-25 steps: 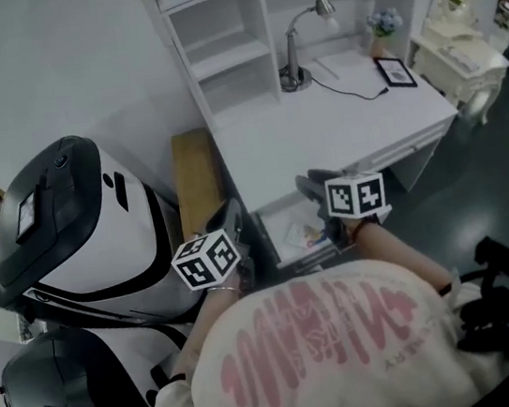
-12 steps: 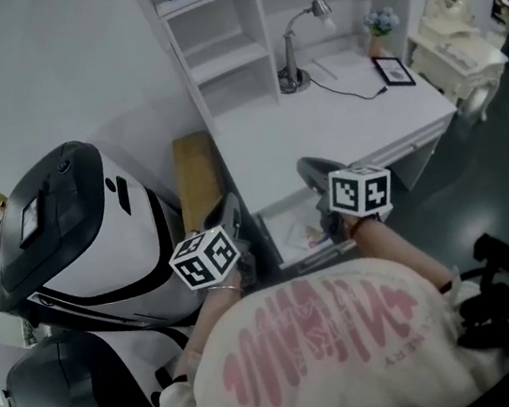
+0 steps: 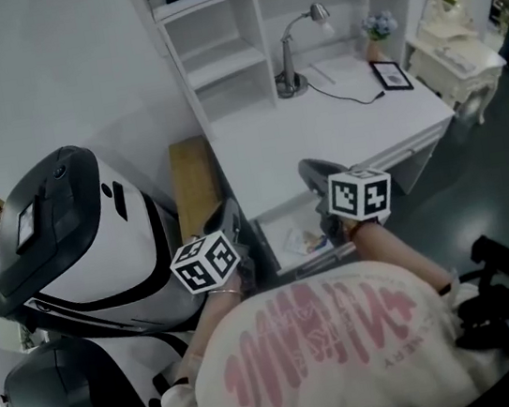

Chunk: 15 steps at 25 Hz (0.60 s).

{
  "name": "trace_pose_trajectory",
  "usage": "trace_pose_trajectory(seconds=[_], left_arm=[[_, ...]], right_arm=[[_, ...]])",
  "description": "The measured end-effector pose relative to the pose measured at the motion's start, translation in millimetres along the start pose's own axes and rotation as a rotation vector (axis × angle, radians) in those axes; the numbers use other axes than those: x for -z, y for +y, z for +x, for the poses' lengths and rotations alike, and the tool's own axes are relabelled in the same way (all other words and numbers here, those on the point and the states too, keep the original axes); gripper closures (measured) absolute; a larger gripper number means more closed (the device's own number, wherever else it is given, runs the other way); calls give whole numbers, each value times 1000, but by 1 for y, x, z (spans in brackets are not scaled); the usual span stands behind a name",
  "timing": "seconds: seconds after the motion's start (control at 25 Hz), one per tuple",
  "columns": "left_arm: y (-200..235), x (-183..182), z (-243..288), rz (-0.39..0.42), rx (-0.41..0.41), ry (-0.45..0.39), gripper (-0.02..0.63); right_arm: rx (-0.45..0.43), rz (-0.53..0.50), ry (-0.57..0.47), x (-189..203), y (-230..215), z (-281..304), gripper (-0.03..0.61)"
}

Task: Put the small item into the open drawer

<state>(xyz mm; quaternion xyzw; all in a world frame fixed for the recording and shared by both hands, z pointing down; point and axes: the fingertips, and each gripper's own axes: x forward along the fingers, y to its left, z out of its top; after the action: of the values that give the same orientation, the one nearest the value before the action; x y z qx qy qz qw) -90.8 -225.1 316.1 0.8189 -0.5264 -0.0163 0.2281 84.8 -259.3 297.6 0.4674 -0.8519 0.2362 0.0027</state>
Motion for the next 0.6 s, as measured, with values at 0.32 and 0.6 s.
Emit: trace_pose_trajectory(seconds=[0.32, 0.6], left_arm=[[-6, 12, 5, -8, 5, 26, 583], [-6, 16, 4, -10, -5, 30, 583]], right_arm=[[63, -82, 83, 24, -16, -1, 561], [77, -73, 105, 29, -27, -3, 561]])
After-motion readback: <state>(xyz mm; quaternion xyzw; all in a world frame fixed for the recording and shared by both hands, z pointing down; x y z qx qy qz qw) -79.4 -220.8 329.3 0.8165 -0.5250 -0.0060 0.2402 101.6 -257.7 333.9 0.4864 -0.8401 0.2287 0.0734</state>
